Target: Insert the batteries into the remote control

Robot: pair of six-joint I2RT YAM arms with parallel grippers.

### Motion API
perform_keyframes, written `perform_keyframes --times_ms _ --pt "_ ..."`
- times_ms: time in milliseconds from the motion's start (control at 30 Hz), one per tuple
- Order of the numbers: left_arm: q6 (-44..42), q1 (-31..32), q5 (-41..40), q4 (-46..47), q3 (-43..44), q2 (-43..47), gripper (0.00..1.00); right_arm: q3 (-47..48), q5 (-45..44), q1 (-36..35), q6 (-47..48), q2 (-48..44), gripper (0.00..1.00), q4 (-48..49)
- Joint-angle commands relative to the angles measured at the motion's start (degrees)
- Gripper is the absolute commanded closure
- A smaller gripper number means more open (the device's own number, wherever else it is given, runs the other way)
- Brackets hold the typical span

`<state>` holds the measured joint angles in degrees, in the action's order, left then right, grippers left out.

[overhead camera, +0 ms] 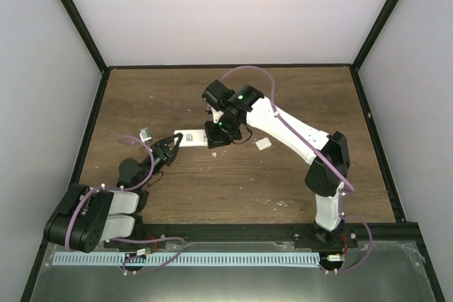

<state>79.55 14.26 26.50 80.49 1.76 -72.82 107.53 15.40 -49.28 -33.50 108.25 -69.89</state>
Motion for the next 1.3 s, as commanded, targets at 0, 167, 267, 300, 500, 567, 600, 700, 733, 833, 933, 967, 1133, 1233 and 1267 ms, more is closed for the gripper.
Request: perform_keyframes --times_ms 0,167,267,300,500,567,600,700,733,833,933,967,1133,1233,1267 --pt "-1.16 0.15 0.52 5.01 -0.01 0.91 1.0 3.87 0.11 0.32 0.34 1.48 0.99 -2.94" --pt "-1.19 0.15 0.61 5.06 0.0 0.92 1.0 4.31 -0.01 0.69 0.69 2.34 0.99 -3.21" --pt "-1.15 0.17 0.73 5.13 0.09 0.82 1.0 4.64 -0.08 1.09 0.94 2.89 0.99 -3.45" --pt "-1.23 0.16 0.82 5.16 0.09 0.83 1.0 4.75 -0.08 1.23 1.02 3.01 0.99 -3.49" --pt "-1.15 0.16 0.95 5.14 0.15 0.56 1.0 5.24 0.05 1.54 1.33 4.02 0.99 -3.37" --pt "-1.24 0.17 1.04 5.14 0.17 0.57 1.0 5.49 0.27 1.63 1.34 4.38 0.99 -3.09" --pt "-1.24 0.15 1.01 5.16 0.13 0.53 1.0 5.55 0.45 1.64 1.29 4.53 0.99 -2.99" --pt "-1.15 0.18 1.01 5.18 0.09 0.48 1.0 5.86 0.52 1.64 1.33 5.04 0.99 -2.89" --pt "-1.11 0.18 1.1 5.2 0.09 0.48 1.0 5.91 0.4 1.64 1.33 5.12 0.99 -2.82" --pt "-0.98 0.22 1.15 5.31 0.09 0.57 1.0 6.44 -0.2 1.86 1.33 5.38 0.98 -2.56" --pt "-0.67 0.22 1.08 5.29 0.09 0.48 1.0 7.26 -0.38 2.16 1.39 5.85 0.97 -2.53" --pt "-0.56 0.2 1.05 5.3 0.05 0.48 1.0 7.63 -0.49 2.24 1.39 6.02 0.95 -2.64" --pt "0.1 0.18 0.86 5.34 0.17 0.48 1.0 8.31 -1.08 2.39 1.58 6.48 0.92 -2.66" --pt "0.95 0.22 0.53 5.29 0.09 0.35 1.0 8.98 -1.16 2.42 1.59 6.62 0.9 -2.33" --pt "1.33 0.16 0.49 5.29 0.09 0.29 1.0 9.42 -1.2 2.43 1.67 6.7 0.89 -2.35"
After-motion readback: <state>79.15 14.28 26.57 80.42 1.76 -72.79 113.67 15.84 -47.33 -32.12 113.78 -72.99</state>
